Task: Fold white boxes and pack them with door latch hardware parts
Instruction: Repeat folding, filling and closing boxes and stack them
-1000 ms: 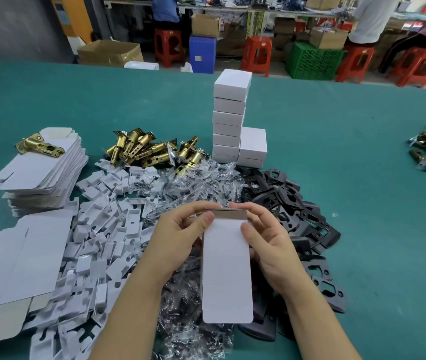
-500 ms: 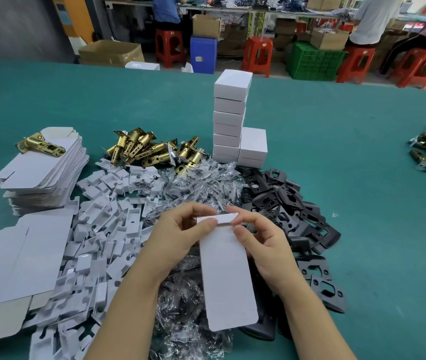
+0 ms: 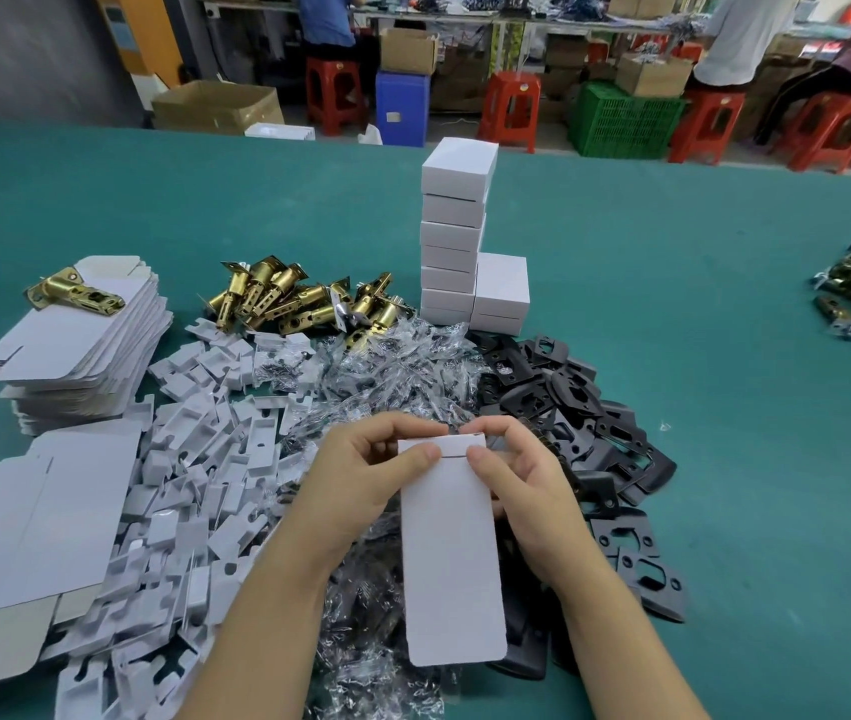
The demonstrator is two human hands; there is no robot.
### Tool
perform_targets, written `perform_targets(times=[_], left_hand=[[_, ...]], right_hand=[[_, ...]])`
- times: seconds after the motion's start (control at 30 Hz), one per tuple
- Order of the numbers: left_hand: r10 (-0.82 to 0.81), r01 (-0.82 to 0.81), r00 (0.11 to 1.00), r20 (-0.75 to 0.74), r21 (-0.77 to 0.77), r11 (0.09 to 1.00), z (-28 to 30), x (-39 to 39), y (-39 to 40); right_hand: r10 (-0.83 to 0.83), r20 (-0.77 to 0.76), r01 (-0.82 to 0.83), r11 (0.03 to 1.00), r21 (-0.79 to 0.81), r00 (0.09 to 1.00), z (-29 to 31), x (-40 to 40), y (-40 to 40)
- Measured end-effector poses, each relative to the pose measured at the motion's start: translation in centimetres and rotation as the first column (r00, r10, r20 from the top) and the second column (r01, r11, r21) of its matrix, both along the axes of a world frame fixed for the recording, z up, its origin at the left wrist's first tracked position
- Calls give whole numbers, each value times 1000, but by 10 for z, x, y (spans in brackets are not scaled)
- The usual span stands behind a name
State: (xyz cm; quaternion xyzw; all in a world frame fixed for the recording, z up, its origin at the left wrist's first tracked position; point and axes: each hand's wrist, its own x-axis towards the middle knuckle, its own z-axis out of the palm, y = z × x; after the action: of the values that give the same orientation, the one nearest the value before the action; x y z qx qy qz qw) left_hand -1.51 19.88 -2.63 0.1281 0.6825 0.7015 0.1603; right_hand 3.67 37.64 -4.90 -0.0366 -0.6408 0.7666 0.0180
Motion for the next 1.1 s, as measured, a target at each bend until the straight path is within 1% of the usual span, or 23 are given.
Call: perform_targets(times=[0.1, 0.23, 0.3, 0.37, 0.4, 0.47, 0.53, 0.67, 0.8, 0.93, 1.1], left_hand=[[-45, 46, 999, 13, -20, 999, 1, 1, 0], [-192, 195, 980, 49, -47, 980, 3, 6, 2], [-221, 224, 974, 45, -60, 973, 5, 7, 2], [-191, 192, 981, 20, -63, 979, 5, 6, 1], [-148, 148, 989, 15, -56, 987, 5, 6, 0], [-50, 52, 998, 45, -29, 998, 6, 3, -3], [-13, 14, 997, 82, -11, 1000, 4, -1, -7], [17, -20, 994, 112, 30, 999, 2, -5, -11], [33, -41, 989, 145, 53, 998, -1, -8, -12], [34, -39, 991, 132, 36, 999, 0, -8, -12], [12, -12, 994, 109, -5, 1000, 1, -7, -13]], right_hand=[[-15, 0, 15, 1000, -22, 1000, -1, 0, 0], [7, 4, -7, 1000, 0, 1000, 1, 2, -4], [13, 14, -13, 1000, -11, 1000, 2, 3, -6], [46, 32, -44, 997, -56, 998, 4, 3, -4], [73, 41, -70, 995, -76, 996, 5, 4, -4], [118, 53, -114, 990, -84, 992, 6, 5, -3], [123, 54, -118, 990, -78, 991, 8, 5, -3], [91, 45, -88, 994, -57, 995, 7, 4, -4], [97, 42, -94, 993, -67, 994, 6, 5, -4], [102, 47, -97, 992, -82, 994, 6, 4, -4], [91, 58, -88, 995, -56, 994, 8, 4, -3]])
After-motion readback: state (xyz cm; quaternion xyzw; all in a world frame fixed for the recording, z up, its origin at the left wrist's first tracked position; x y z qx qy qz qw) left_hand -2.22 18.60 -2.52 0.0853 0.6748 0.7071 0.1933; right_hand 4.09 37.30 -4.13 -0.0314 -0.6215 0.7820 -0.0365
